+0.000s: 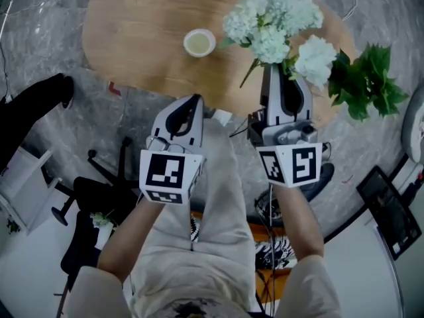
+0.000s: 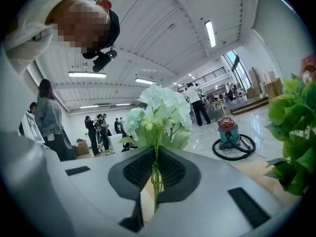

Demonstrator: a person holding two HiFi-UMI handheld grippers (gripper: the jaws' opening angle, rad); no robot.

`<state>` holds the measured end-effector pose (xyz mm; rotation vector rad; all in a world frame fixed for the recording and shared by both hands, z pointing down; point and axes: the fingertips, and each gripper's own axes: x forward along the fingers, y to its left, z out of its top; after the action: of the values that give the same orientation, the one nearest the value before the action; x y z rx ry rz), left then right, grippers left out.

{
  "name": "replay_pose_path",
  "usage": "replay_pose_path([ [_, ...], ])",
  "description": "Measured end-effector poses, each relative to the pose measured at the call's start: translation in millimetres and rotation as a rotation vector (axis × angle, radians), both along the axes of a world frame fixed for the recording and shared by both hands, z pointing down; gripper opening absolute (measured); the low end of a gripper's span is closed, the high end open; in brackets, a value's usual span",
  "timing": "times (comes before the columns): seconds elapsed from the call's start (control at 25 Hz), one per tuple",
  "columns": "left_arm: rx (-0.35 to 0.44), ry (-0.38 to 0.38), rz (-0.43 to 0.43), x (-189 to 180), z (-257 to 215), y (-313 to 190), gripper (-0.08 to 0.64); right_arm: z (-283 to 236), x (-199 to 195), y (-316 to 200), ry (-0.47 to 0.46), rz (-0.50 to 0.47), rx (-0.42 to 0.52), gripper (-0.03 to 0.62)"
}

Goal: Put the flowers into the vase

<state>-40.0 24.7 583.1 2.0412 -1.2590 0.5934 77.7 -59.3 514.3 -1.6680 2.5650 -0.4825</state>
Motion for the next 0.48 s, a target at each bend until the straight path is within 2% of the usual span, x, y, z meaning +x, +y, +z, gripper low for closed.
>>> replay_pose_path([
  [0.24,0.008,0.006,-0.037,-26,-8,0,0.008,-28,-34,-2,0.001,-0.054,0.072,0.015],
  [0.48,0.008,0.008,-0.063,-27,-8,3,0.008,-41,-42,-3,-0.029,-0.082,0.103,0.015],
])
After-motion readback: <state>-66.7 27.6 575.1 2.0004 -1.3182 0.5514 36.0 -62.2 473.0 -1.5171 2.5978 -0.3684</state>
